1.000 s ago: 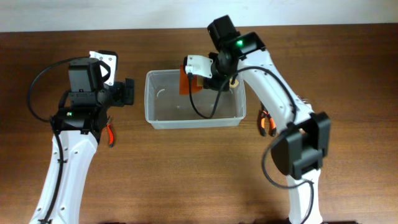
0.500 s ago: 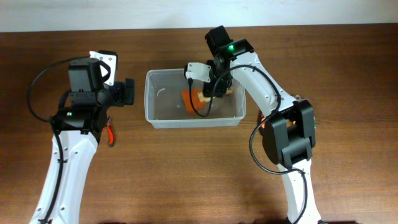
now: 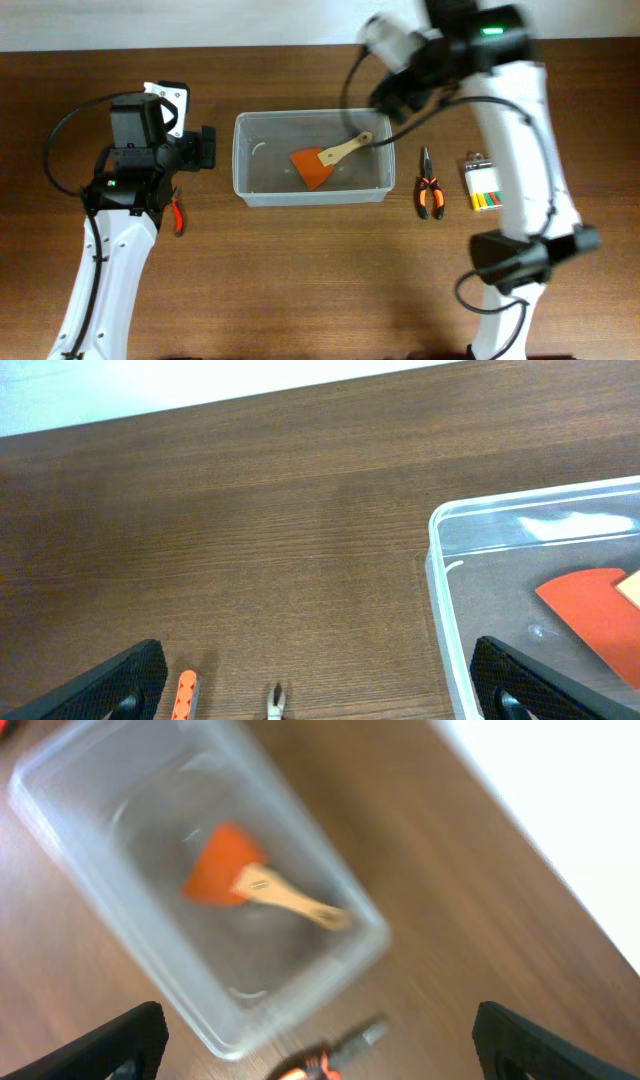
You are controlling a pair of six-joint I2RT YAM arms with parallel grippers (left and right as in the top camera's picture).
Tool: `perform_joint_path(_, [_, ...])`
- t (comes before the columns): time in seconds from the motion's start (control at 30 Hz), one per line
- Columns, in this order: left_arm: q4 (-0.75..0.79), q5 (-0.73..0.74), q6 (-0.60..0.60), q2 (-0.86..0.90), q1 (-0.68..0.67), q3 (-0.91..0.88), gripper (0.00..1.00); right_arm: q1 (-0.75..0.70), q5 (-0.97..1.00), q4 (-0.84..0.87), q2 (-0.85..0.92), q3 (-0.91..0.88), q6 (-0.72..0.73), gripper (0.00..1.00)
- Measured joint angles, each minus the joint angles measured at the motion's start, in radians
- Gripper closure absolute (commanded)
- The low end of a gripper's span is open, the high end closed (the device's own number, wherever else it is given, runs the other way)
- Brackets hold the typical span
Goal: Pack container
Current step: 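Lift the scraper and lower it into the clear container, release, then move the right gripper to the pen pack and grasp its top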
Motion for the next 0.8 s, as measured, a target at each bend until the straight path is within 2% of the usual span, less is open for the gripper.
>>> perform_joint_path(0.2, [0.0, 0.0, 0.0, 0.0, 0.0, 0.0, 0.01, -0.285, 0.001, -0.042, -0.042, 0.016, 0.251, 0.02])
perform_joint_path(0.4, [0.0, 0.0, 0.0, 0.0, 0.0, 0.0, 0.01, -0.473, 0.004, -0.035, 0.002, -0.081, 0.326, 0.02])
perform_joint_path(0.53, [0.0, 0.0, 0.0, 0.0, 0.0, 0.0, 0.01, -0.515, 0.052, 0.025, 0.02, -0.234, 0.346, 0.02])
perform_joint_path(0.8, [0.0, 0.0, 0.0, 0.0, 0.0, 0.0, 0.01, -0.502, 0.116, 0.174, 0.031, -0.547, 0.354, 0.02])
